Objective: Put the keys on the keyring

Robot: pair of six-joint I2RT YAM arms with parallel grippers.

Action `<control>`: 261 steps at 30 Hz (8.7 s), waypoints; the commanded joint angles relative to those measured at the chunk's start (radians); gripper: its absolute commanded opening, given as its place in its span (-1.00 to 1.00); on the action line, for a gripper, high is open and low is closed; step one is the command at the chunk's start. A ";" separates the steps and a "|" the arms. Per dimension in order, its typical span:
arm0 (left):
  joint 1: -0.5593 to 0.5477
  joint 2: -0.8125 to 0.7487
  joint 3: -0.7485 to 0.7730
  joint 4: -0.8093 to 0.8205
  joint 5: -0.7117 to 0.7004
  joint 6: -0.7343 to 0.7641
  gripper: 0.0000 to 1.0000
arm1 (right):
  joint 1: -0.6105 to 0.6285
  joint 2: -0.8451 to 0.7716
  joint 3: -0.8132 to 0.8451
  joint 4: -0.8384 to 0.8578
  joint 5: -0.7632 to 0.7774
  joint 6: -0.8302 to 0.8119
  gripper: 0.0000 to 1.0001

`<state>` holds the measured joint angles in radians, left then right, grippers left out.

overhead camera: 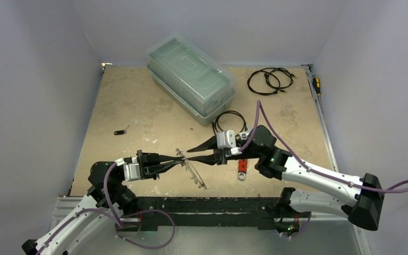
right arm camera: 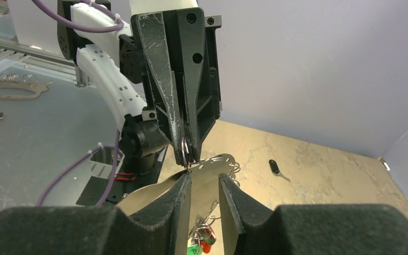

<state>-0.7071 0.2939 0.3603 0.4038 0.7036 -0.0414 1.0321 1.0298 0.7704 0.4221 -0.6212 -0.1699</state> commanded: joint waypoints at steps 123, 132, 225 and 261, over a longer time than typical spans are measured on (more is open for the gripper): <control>0.004 0.023 0.222 -0.559 -0.142 0.347 -0.16 | 0.111 -0.100 0.023 -0.158 0.448 -0.401 -1.00; 0.003 0.148 0.269 -0.590 -0.131 0.447 -0.17 | 0.208 -0.060 0.040 -0.248 0.613 -0.533 -1.00; 0.003 0.172 0.108 -0.438 -0.326 0.202 -0.33 | 0.184 0.102 -0.155 -0.623 0.863 0.770 0.12; 0.002 0.156 0.099 -0.436 -0.326 0.200 -0.37 | 0.186 0.451 0.017 -0.754 0.990 0.997 -0.28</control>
<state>-0.7017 0.4568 0.4618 -0.0685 0.3851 0.1745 1.2163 1.4925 0.7513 -0.2787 0.3050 0.8009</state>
